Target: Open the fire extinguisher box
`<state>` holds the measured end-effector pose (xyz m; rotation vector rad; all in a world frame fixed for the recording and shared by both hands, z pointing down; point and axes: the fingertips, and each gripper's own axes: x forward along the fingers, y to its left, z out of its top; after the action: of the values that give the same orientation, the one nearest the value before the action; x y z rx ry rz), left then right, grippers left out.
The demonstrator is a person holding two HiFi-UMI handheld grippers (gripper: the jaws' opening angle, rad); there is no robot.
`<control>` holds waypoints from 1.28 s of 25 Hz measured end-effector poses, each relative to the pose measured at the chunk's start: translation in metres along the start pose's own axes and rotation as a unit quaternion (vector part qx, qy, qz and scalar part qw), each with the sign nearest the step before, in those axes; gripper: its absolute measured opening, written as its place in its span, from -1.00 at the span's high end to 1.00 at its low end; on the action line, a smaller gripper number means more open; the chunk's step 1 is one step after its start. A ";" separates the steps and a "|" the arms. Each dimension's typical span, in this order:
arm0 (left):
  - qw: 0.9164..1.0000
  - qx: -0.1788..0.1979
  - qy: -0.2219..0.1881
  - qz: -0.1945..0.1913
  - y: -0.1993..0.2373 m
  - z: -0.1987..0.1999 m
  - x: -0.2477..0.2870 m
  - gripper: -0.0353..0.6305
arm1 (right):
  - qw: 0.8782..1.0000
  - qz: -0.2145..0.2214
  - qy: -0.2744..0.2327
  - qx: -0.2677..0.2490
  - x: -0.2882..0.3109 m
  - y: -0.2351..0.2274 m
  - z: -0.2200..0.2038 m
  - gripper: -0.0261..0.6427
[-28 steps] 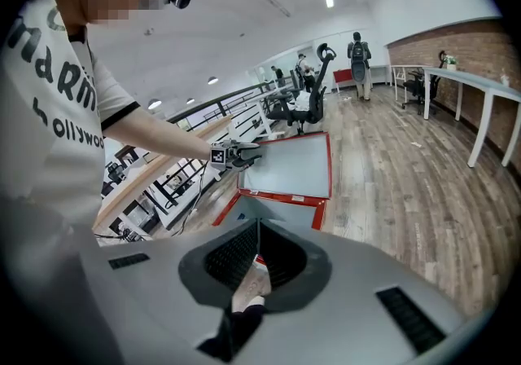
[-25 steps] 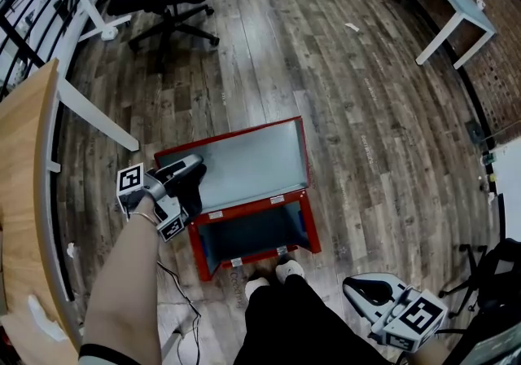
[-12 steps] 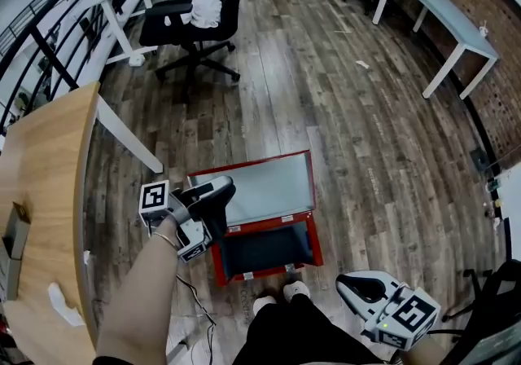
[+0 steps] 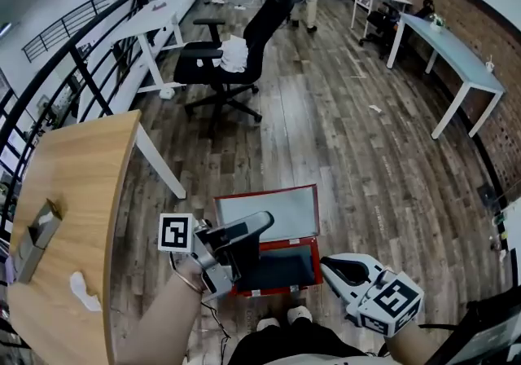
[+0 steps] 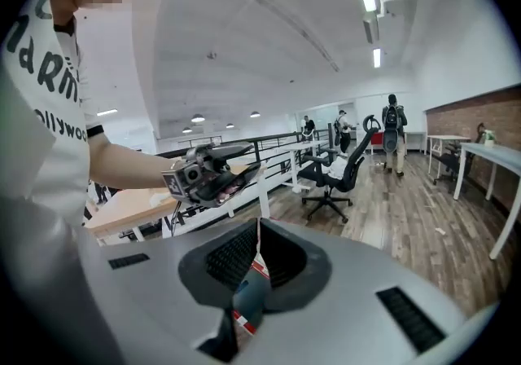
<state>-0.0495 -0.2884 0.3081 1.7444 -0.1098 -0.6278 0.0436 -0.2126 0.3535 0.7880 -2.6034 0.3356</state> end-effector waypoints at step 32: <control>0.756 0.591 0.018 0.281 -0.086 -0.060 0.018 0.78 | 0.995 0.049 -0.073 -0.041 -0.011 0.024 0.111 0.89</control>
<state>-0.0282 -0.2191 0.2304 2.7258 -1.1819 0.0157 0.0049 -0.2251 0.2471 0.6813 -2.7797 0.2033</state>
